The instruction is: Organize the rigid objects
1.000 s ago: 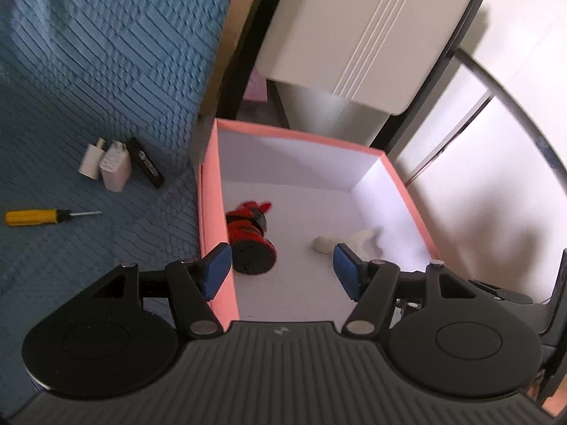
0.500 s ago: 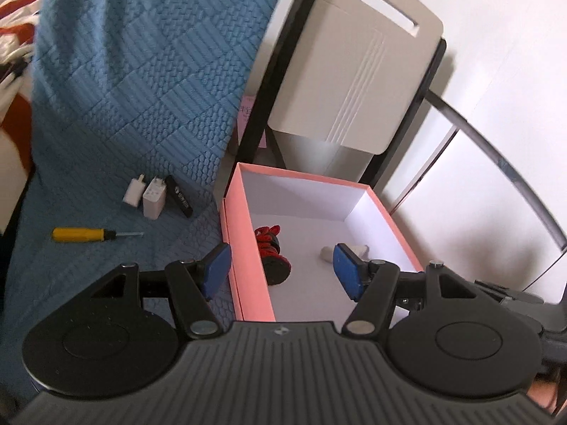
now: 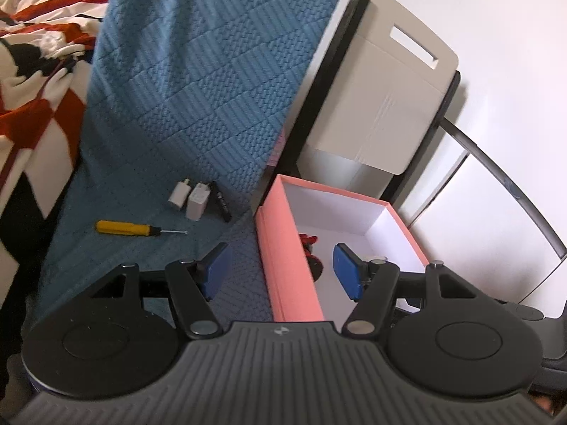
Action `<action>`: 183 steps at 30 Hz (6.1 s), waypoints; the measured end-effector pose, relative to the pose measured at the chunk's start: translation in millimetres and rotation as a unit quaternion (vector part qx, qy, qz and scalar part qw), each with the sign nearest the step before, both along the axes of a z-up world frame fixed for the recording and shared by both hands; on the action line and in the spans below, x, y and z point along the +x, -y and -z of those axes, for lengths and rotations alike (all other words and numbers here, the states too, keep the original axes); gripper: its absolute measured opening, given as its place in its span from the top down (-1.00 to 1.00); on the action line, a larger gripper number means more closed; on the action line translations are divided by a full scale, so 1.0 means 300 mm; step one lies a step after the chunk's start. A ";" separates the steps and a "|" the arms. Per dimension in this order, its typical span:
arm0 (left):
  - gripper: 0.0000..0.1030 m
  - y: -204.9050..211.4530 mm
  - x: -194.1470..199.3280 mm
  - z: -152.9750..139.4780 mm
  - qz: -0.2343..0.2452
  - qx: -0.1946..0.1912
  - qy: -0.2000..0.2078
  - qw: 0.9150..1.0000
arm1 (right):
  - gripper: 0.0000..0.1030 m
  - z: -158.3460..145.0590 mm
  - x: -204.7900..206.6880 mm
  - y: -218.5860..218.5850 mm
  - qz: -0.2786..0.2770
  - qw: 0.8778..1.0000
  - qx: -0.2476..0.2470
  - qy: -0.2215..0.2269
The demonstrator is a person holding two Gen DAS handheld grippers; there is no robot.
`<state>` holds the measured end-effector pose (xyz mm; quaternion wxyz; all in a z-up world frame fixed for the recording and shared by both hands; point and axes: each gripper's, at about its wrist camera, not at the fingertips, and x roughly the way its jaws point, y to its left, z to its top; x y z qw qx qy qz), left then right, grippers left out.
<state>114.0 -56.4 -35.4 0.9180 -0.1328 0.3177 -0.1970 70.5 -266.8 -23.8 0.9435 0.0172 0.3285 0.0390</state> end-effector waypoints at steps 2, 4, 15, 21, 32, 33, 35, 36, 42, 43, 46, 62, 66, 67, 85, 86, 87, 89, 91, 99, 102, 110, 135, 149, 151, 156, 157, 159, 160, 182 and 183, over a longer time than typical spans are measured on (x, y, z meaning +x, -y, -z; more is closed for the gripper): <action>-0.34 -0.022 -0.012 0.005 -0.003 -0.001 -0.001 1.000 | -0.23 0.005 -0.010 -0.018 0.000 1.000 0.004 0.000; -0.34 -0.043 -0.022 0.012 -0.007 0.001 -0.001 1.000 | -0.23 0.011 -0.020 -0.037 0.000 1.000 0.007 -0.002; -0.34 -0.134 -0.043 0.094 -0.011 0.026 -0.003 1.000 | -0.23 0.058 -0.071 -0.106 0.000 1.000 0.023 -0.011; -0.34 -0.195 0.030 0.180 -0.015 0.024 -0.005 1.000 | -0.23 0.108 -0.037 -0.111 0.004 1.000 0.018 -0.015; -0.34 -0.309 0.211 0.285 -0.046 -0.026 -0.041 0.998 | -0.23 0.220 0.105 -0.144 -0.006 1.000 0.011 -0.016; -0.34 -0.318 0.222 0.290 -0.052 -0.033 -0.046 0.997 | -0.23 0.228 0.121 -0.151 -0.011 1.000 0.011 -0.016; -0.34 -0.330 0.252 0.302 -0.063 -0.033 -0.057 0.996 | -0.23 0.240 0.155 -0.165 -0.018 1.000 0.007 -0.014; -0.34 -0.334 0.270 0.308 -0.065 -0.028 -0.059 0.996 | -0.23 0.244 0.174 -0.172 -0.021 1.000 0.008 -0.012; -0.34 -0.334 0.400 0.326 -0.058 0.004 -0.069 0.996 | -0.23 0.255 0.289 -0.220 -0.055 0.998 0.025 -0.017; -0.34 -0.331 0.422 0.331 -0.059 0.008 -0.072 0.996 | -0.23 0.257 0.305 -0.231 -0.060 0.998 0.018 -0.015; -0.34 -0.323 0.494 0.351 -0.056 0.017 -0.085 0.995 | -0.23 0.268 0.359 -0.249 -0.069 0.997 0.006 -0.015; -0.32 -0.356 0.883 0.465 -0.049 0.006 -0.130 0.990 | -0.14 0.337 0.665 -0.252 -0.080 0.995 0.032 -0.057; -0.32 -0.330 0.959 0.513 -0.036 -0.006 -0.140 0.990 | -0.12 0.382 0.748 -0.258 -0.076 0.993 0.038 -0.077; -0.32 -0.316 0.979 0.524 -0.028 -0.004 -0.139 0.990 | -0.12 0.390 0.768 -0.260 -0.075 0.993 0.036 -0.078; -0.31 -0.152 1.125 0.641 0.029 0.034 -0.143 0.989 | -0.12 0.562 1.000 -0.282 -0.077 0.995 0.012 -0.064; -0.31 -0.147 1.130 0.645 0.030 0.037 -0.140 0.989 | -0.12 0.561 1.001 -0.287 -0.080 0.995 0.010 -0.062; -0.31 -0.140 1.138 0.652 0.032 0.037 -0.140 0.989 | -0.12 0.560 1.002 -0.293 -0.084 0.995 0.006 -0.059; -0.31 -0.135 1.148 0.660 0.033 0.036 -0.141 0.989 | -0.12 0.560 1.006 -0.309 -0.090 0.994 -0.008 -0.053; -0.31 -0.134 1.155 0.665 0.033 0.036 -0.143 0.988 | -0.12 0.556 1.007 -0.326 -0.092 0.994 -0.017 -0.055; -0.31 -0.178 1.159 0.657 0.028 0.032 -0.158 0.986 | -0.10 0.574 1.026 -0.361 -0.101 0.992 -0.057 -0.053; -0.28 -0.202 1.151 0.652 0.035 0.028 -0.152 0.987 | -0.09 0.576 1.036 -0.341 -0.093 0.993 -0.042 -0.064; 0.27 -0.286 1.129 0.622 0.043 -0.009 -0.148 0.988 | -0.01 0.549 1.050 -0.311 -0.080 0.993 -0.039 -0.081; 0.26 -0.168 1.106 0.683 0.037 -0.009 -0.101 0.994 | 0.20 0.637 1.104 -0.366 -0.091 0.992 -0.055 -0.072; 0.56 -0.165 1.099 0.605 0.039 0.005 -0.114 0.993 | 0.36 0.573 1.050 -0.279 -0.081 0.992 -0.051 -0.088; 0.88 -0.166 1.093 0.593 0.039 0.004 -0.128 0.991 | 0.37 0.561 1.040 -0.268 -0.082 0.992 -0.046 -0.090; 0.89 -0.163 1.030 0.590 0.025 -0.005 -0.146 0.989 | 0.40 0.521 0.996 -0.245 -0.094 0.990 -0.038 -0.097; 0.88 -0.164 1.016 0.590 0.019 -0.008 -0.146 0.989 | 0.40 0.511 0.986 -0.237 -0.091 0.991 -0.036 -0.096; 0.87 -0.166 1.003 0.587 0.004 -0.016 -0.153 0.988 | 0.41 0.492 0.965 -0.221 -0.085 0.991 -0.025 -0.101; 0.87 -0.166 0.998 0.586 0.001 -0.020 -0.152 0.988 | 0.41 0.475 0.960 -0.216 -0.082 0.991 -0.022 -0.104; -0.19 -0.076 1.045 0.581 0.052 0.064 -0.095 0.992 | 0.40 0.485 0.872 -0.227 -0.082 0.986 0.008 -0.147; -0.19 -0.073 1.048 0.584 0.055 0.069 -0.097 0.991 | 0.40 0.486 0.875 -0.224 -0.083 0.986 0.012 -0.147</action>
